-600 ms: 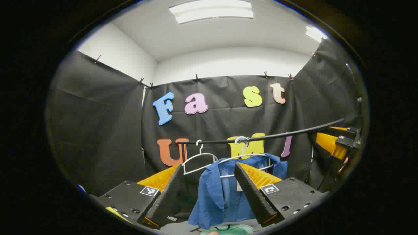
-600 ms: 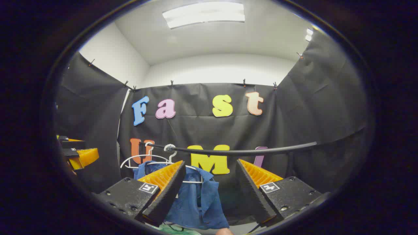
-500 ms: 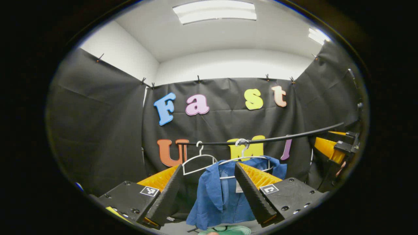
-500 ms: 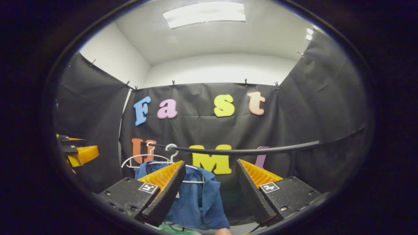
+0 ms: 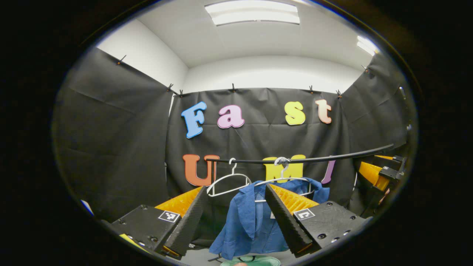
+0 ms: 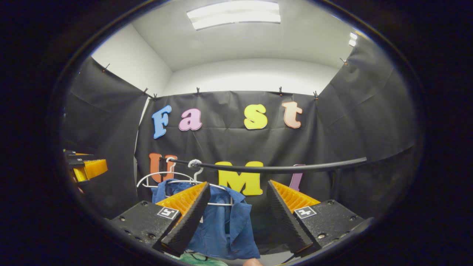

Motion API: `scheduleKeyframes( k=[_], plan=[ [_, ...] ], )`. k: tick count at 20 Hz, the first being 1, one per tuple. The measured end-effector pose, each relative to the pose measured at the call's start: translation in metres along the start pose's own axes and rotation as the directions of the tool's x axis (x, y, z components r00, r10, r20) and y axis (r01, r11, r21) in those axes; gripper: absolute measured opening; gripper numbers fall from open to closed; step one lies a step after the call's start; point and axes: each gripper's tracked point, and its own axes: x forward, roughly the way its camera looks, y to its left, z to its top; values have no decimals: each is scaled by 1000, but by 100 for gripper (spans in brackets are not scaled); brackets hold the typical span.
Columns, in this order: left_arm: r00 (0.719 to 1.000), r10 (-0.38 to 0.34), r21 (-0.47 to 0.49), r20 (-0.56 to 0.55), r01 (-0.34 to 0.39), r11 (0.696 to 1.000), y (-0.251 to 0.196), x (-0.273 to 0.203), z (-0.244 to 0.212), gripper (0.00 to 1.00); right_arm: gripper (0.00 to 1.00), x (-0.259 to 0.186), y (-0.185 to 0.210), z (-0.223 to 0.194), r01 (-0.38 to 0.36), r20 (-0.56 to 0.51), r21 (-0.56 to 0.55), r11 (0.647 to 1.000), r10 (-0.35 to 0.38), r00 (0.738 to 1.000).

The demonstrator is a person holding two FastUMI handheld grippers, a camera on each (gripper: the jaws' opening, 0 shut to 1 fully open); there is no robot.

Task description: Grasp the clothes on the hanger with both hands and then place them into the laundry hamper below.

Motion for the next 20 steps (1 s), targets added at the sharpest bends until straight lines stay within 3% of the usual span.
scheduleKeyframes(
  k=[10,20],
  plan=[
    [995,-80,-28,-67,79,996,-5,21,-36,94,98,10,6,-56,91,-139,-20,996,-93,986],
    [964,-190,-26,-183,189,982,-22,48,-90,96,98,32,20,-97,159,-218,-67,985,-170,961]
  ],
)
